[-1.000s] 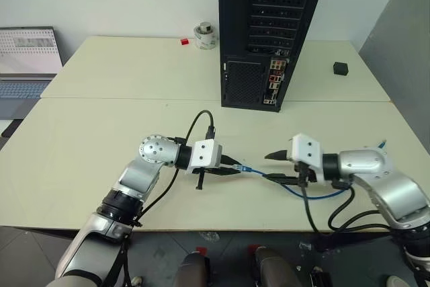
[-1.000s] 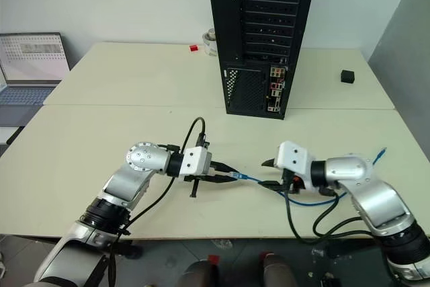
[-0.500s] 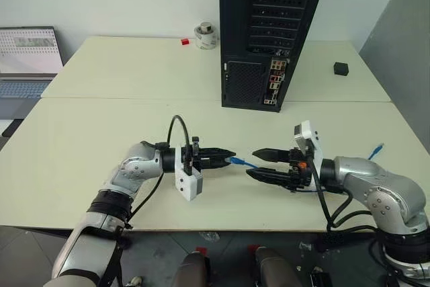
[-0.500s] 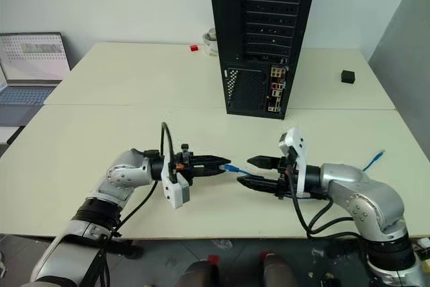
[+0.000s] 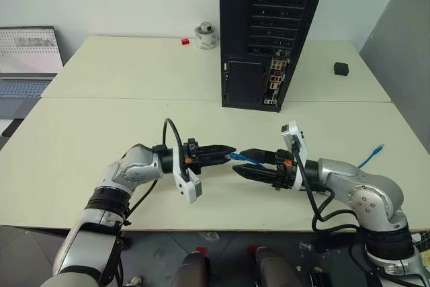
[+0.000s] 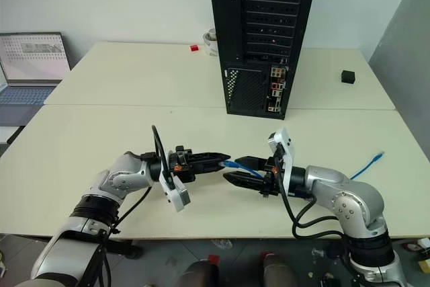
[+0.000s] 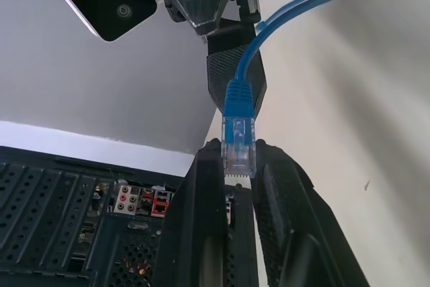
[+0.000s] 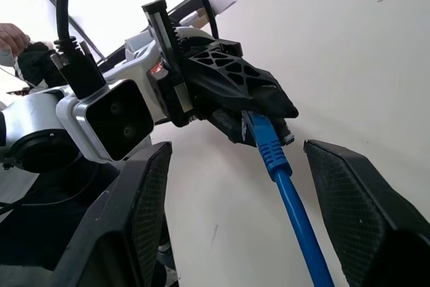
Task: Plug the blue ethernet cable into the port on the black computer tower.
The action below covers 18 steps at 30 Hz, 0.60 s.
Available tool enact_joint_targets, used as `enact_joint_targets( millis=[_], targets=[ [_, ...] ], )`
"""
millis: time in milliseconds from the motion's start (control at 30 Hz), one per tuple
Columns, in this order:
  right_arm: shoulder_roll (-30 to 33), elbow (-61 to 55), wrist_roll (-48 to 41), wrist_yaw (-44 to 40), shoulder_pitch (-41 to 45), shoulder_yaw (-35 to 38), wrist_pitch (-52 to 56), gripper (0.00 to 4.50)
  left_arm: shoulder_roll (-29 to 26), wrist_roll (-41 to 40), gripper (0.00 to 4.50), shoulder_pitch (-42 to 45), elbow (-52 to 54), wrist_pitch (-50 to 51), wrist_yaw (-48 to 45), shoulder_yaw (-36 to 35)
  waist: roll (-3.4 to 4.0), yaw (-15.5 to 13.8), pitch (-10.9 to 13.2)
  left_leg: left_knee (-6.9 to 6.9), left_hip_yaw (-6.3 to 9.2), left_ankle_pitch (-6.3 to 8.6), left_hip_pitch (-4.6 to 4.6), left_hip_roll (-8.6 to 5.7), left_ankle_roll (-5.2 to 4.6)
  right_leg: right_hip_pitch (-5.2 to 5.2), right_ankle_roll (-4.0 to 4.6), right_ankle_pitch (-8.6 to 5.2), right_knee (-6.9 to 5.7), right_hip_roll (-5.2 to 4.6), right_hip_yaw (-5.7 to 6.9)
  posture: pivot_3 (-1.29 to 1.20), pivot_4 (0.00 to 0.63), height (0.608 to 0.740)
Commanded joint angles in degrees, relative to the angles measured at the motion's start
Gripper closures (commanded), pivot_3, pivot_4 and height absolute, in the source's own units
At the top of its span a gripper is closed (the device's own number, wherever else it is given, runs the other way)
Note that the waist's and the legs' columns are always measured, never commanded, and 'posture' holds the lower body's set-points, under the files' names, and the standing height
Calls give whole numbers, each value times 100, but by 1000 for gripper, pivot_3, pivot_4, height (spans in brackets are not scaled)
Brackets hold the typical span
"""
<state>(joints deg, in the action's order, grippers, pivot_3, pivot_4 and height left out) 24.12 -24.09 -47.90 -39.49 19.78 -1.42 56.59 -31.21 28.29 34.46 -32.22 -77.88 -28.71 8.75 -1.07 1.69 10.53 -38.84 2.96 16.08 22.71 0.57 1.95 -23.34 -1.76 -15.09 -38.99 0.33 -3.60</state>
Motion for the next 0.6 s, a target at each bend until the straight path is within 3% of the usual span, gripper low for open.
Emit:
enact_joint_targets(
  millis=[33, 167, 267, 367, 600],
  targets=[
    [-70, -52, -37, 31, 105, -14, -143, 1178, -99, 154, 4226, 64, 128, 19, 344, 7, 0, 0, 0, 0, 0, 0, 0, 0, 0, 0, 0, 0, 0, 0, -1, 0, 150, 740],
    [-120, -14, -33, 66, 127, -18, -168, 1178, -145, 284, 4226, 63, 158, 57, 546, 64, 0, 1, 0, 0, 0, 0, 0, 0, 0, 0, 0, 0, 0, 0, 0, 0, 150, 740],
    [-142, 24, -33, 100, 145, -22, -195, 1655, -165, 321, 4226, 65, 185, 83, 681, 108, 0, 1, 0, 0, 0, 0, 0, 0, 0, 0, 0, 0, 0, 0, 0, 0, 150, 740],
    [-162, 60, -15, 113, 162, -36, -220, 2501, -198, 388, 4226, 69, 205, 130, 779, 157, 0, 1, 0, 0, 0, 0, 0, 0, 0, 0, 0, 0, 0, 0, 0, 0, 150, 740],
    [-194, 155, 40, 99, 213, -57, -271, 3935, -249, 398, 4226, 17, 306, 247, 962, 257, 0, 2, 0, 1, 0, 0, 0, 0, 0, 0, 0, 0, 0, 0, 1, 0, 150, 740]
  ],
)
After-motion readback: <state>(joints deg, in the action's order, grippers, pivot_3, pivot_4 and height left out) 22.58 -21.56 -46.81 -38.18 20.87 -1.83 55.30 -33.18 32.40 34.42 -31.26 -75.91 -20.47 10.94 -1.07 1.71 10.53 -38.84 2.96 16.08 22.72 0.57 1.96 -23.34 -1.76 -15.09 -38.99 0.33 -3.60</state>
